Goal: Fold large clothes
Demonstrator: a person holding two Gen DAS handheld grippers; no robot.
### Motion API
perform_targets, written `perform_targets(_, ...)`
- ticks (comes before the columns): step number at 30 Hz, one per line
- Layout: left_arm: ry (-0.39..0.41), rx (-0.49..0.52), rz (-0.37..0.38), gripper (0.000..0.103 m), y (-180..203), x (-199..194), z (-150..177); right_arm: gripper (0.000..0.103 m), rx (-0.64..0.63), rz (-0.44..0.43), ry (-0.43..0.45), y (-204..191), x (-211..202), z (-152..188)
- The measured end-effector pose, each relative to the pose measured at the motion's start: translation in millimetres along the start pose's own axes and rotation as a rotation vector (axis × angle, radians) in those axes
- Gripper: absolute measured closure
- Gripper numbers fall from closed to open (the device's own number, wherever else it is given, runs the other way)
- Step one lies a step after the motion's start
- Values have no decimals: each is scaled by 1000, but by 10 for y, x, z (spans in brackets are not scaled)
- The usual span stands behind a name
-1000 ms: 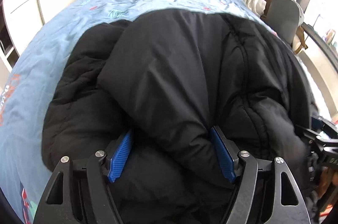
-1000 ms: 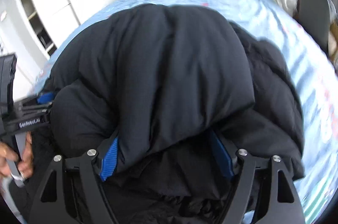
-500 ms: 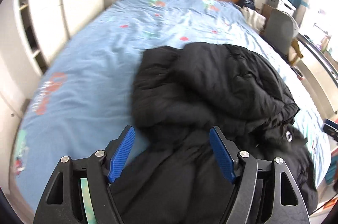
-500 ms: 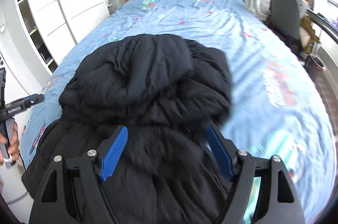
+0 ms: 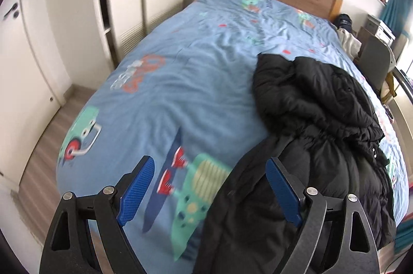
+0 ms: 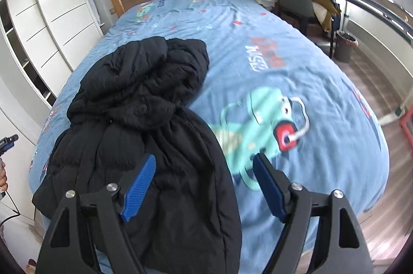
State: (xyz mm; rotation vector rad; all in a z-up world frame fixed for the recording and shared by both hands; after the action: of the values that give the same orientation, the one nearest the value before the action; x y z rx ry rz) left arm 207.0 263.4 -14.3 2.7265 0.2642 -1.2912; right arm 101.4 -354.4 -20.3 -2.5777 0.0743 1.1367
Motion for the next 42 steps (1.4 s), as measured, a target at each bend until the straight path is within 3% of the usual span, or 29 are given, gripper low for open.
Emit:
perform_targets(5,-28,-48,-5,16,-279,-34,252,21,67,-6,0,206,-98,260)
perform_targets(9,-78,-86,38,14,-335,51,467,13,119,-57,-20,257,-2,445)
perform_targets(13,-163,-123,114,14,-215,308,782,12,189,-105,-78,271,263,681)
perform_targets(20,-329,-169,152,14,-5,846,1343,12,275,-149,-175,262,728,1077)
perform_targets(25,-422,-228,235,14,169,1063,1703,11,347,-187,-225,288,969,1295)
perform_targets(32,-451,-228,350,14,397,968,1955,11,404,-281,-272,162,1159,1484)
perform_targets(40,-422,-234,390,31,440,810,2101,11,380,-311,-291,4,1142,1512)
perform_targets(42,-412,-241,393,39,420,790,2069,20,366,-318,-283,-44,1127,1509)
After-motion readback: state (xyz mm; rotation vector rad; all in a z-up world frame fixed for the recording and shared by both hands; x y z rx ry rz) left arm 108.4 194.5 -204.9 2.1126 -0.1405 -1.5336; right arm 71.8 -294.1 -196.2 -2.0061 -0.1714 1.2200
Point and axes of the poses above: each gripper's, at about its wrist camera, not at the fingertips, and x roughly the way its jaws point, y to its right, z to its underside, the point moved 9 cm from there along x, roughly the way its jaws point, and after that the axes turned 5 degrees about -z, right-handed, at the moved point
